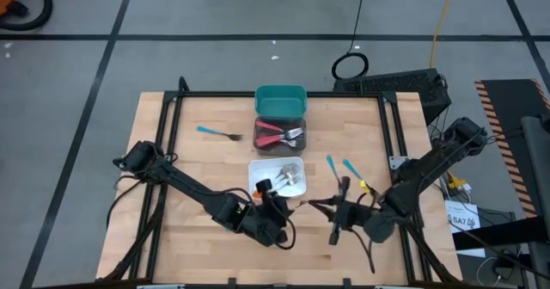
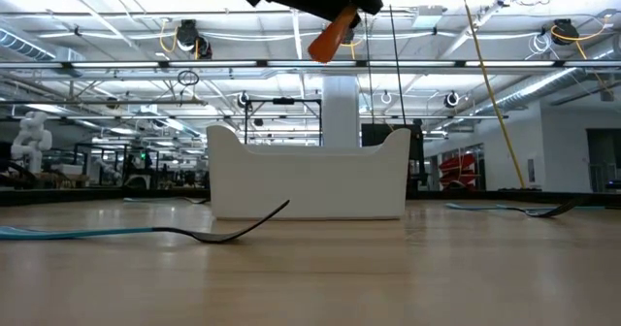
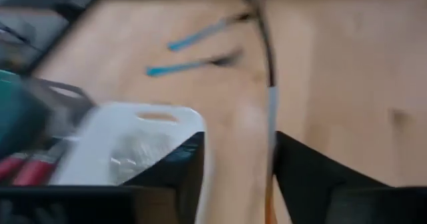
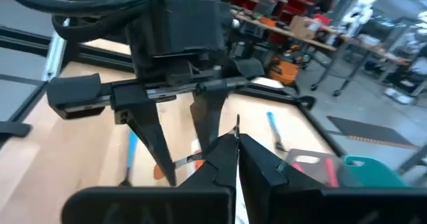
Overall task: Sort silverware by color (type)
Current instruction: Put the orange fork into the white bin
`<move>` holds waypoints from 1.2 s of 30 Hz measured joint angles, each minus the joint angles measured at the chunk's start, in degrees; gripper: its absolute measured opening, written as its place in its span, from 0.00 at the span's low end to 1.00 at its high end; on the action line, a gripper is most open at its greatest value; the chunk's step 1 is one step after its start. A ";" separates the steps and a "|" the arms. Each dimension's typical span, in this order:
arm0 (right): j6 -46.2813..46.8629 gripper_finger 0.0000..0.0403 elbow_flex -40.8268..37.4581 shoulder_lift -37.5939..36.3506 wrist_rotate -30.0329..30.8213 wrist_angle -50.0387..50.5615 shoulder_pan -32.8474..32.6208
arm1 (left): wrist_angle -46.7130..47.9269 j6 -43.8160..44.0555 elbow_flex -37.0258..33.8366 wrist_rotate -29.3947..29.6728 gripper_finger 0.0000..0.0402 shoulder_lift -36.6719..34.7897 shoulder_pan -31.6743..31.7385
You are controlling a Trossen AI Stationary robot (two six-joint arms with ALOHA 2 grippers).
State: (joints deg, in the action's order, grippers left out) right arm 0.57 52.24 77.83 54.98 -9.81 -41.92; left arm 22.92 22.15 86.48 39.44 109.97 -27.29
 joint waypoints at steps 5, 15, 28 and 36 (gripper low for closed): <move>2.15 0.00 -0.01 -3.53 8.02 4.46 -3.25 | -2.35 -3.54 0.07 7.83 0.53 0.00 -0.91; 10.15 0.00 -0.01 -5.21 20.19 13.92 -5.61 | -10.40 -14.38 0.07 19.41 0.55 1.21 -2.03; 12.23 0.00 -0.01 -5.25 24.44 14.79 -5.56 | -18.62 -20.76 0.00 26.92 0.55 7.24 -0.09; 12.45 0.00 -0.01 -5.25 24.79 14.35 -4.45 | -18.60 -20.04 0.00 29.66 0.44 8.59 1.07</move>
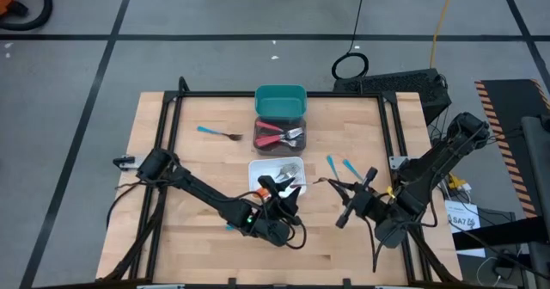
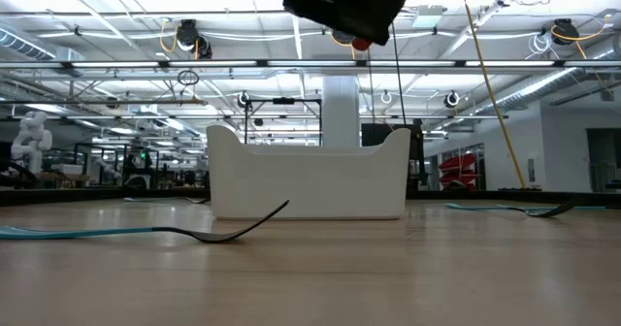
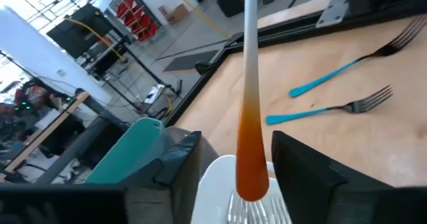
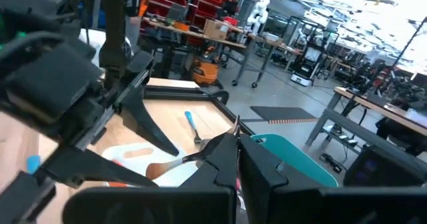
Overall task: Sort silverware by color (type)
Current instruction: Put the orange fork into the white bin
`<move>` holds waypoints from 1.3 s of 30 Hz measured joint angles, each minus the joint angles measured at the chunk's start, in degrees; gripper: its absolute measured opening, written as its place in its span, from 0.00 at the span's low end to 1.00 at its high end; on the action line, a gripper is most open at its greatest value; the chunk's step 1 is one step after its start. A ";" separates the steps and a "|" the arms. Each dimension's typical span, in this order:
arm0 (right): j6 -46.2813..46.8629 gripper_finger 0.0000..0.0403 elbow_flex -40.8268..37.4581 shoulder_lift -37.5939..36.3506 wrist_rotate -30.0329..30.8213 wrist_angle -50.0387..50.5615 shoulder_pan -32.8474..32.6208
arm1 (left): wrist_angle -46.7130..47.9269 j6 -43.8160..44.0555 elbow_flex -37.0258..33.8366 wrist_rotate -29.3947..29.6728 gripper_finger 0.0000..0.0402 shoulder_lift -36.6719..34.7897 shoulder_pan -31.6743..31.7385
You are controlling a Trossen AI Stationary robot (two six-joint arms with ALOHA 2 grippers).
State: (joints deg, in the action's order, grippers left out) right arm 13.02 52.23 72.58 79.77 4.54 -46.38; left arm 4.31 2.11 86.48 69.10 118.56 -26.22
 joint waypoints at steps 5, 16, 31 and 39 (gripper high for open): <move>1.73 0.00 0.00 0.00 -0.15 -0.01 1.26 | 0.06 -0.09 0.02 0.40 0.36 -0.01 -0.17; 6.52 0.01 0.00 0.00 -0.29 -0.01 2.55 | 0.63 -1.64 0.02 3.25 0.34 -0.02 -0.04; 10.30 0.00 0.00 0.02 -0.29 -0.01 3.31 | 0.64 -2.72 0.02 4.35 0.34 -0.02 0.59; 13.97 0.00 0.00 0.42 -0.26 -0.01 4.44 | 1.13 -3.81 0.01 5.90 0.34 -0.02 0.59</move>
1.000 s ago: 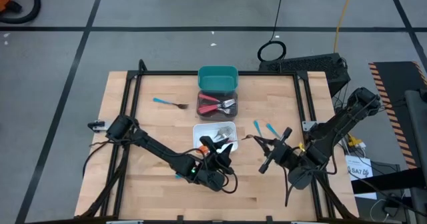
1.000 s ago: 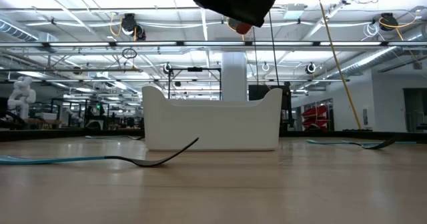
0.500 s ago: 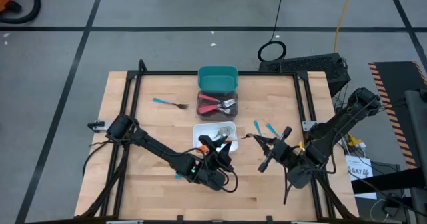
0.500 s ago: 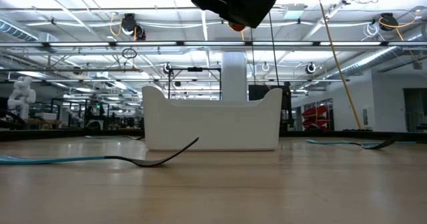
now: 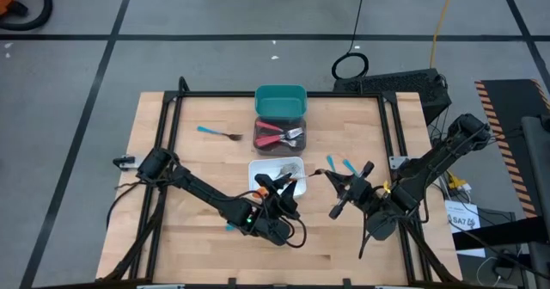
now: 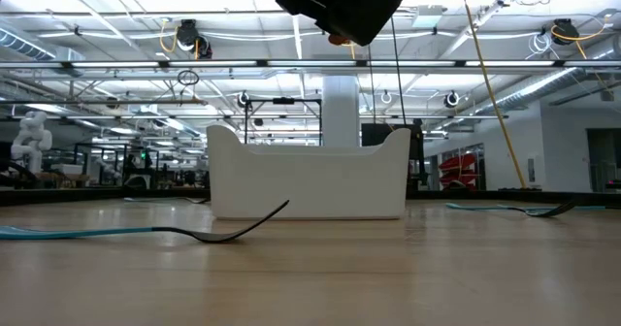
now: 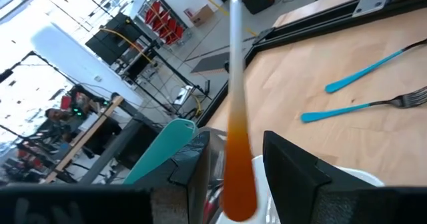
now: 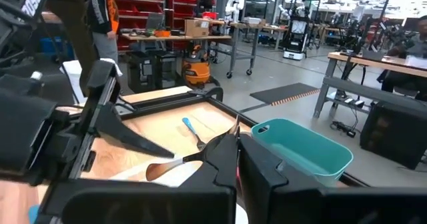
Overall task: Sort silverware by color (type)
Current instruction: Put the orange fork into the white bin
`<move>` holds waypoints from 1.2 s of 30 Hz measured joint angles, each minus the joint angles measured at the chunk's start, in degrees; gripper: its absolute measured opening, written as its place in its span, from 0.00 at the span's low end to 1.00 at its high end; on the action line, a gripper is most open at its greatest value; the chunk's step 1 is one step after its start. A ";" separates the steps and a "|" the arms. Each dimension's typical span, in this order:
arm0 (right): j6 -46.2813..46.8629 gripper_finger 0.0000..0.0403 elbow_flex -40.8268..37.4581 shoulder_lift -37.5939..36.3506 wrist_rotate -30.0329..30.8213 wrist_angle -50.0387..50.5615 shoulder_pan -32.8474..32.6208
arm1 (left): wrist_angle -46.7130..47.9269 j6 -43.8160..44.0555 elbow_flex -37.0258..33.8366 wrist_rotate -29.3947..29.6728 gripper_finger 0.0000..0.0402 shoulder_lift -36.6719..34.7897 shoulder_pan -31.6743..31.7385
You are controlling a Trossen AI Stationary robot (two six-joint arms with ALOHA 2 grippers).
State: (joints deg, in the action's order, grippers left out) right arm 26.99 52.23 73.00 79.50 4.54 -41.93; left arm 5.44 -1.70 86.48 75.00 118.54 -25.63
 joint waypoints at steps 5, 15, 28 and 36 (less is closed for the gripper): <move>1.01 0.00 0.00 0.12 0.10 0.00 0.00 | 1.84 -0.08 0.00 0.59 0.34 0.00 0.11; 1.43 0.00 0.00 0.12 0.26 0.02 0.02 | 2.43 -0.60 0.01 0.64 0.17 0.00 0.26; -2.91 0.07 0.00 0.12 -0.07 0.13 -0.03 | 3.78 -1.22 0.02 0.04 0.15 -0.02 0.12; -6.40 0.18 0.00 -0.35 -0.13 0.50 -1.90 | 6.46 0.51 -0.01 -0.04 0.15 -0.02 -0.54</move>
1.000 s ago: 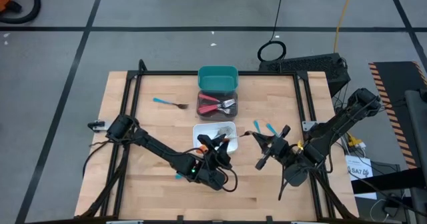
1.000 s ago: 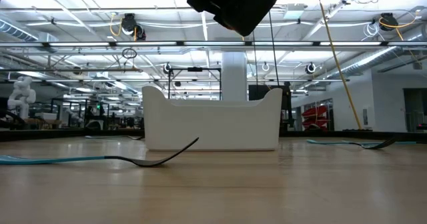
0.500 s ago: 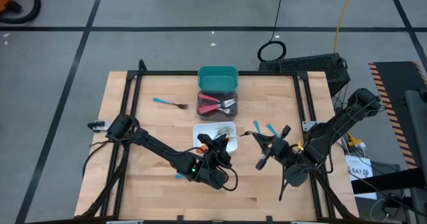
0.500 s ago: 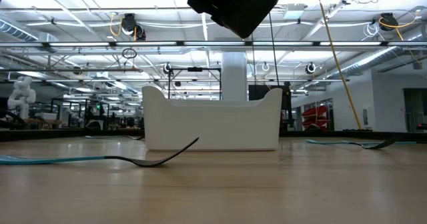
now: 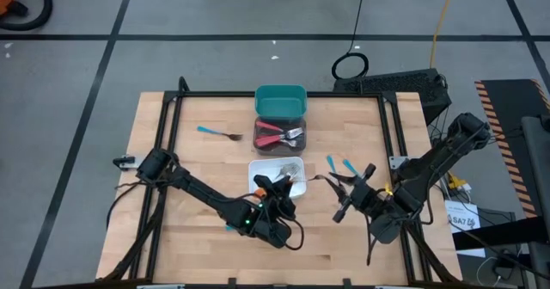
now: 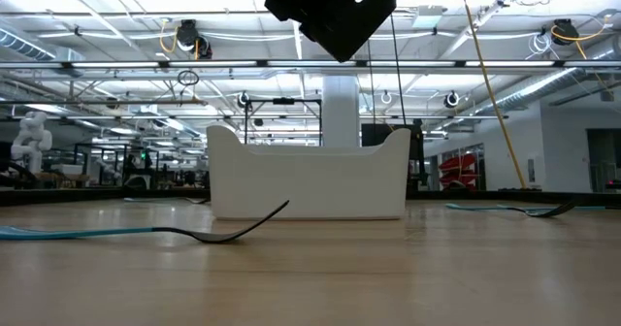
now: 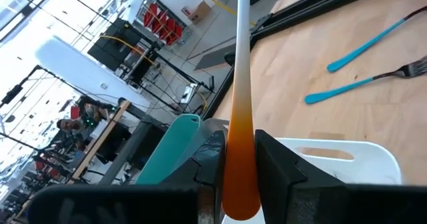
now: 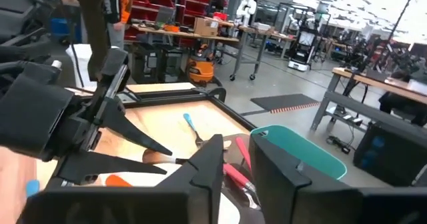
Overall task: Sort silverware by color (type)
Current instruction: Put the orange fork into the white bin
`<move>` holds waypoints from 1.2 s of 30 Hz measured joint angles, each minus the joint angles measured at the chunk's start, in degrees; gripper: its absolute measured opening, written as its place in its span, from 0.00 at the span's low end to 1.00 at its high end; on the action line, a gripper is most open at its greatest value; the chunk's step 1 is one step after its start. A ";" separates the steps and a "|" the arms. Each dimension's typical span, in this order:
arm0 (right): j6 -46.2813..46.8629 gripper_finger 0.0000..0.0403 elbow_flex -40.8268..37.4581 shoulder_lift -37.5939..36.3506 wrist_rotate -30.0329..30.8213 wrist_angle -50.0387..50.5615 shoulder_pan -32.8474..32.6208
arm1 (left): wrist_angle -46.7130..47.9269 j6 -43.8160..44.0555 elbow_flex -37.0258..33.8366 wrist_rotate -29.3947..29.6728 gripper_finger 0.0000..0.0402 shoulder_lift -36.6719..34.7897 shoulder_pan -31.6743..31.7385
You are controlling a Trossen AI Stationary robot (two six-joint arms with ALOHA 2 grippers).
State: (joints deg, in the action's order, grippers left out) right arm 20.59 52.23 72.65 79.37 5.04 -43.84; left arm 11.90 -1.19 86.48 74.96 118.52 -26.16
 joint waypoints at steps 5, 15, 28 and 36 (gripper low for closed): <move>-1.99 0.24 0.00 -1.14 0.04 0.00 -2.00 | 1.72 1.48 0.00 -2.03 0.15 -0.46 -0.62; -3.13 0.34 0.00 -4.03 0.07 4.05 -5.86 | 19.28 19.31 0.01 -14.47 0.14 -7.04 -0.28; -3.32 0.34 0.00 -4.56 0.09 5.14 -7.17 | 39.25 41.23 0.04 -33.00 0.10 -9.75 2.42; -3.77 0.35 0.00 -4.56 0.09 5.16 -7.17 | 38.96 40.72 0.04 -35.21 0.02 -9.73 3.16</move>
State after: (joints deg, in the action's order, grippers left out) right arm 16.82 52.23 68.10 79.46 10.20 -51.00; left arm 50.87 39.53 86.52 39.75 108.79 -23.00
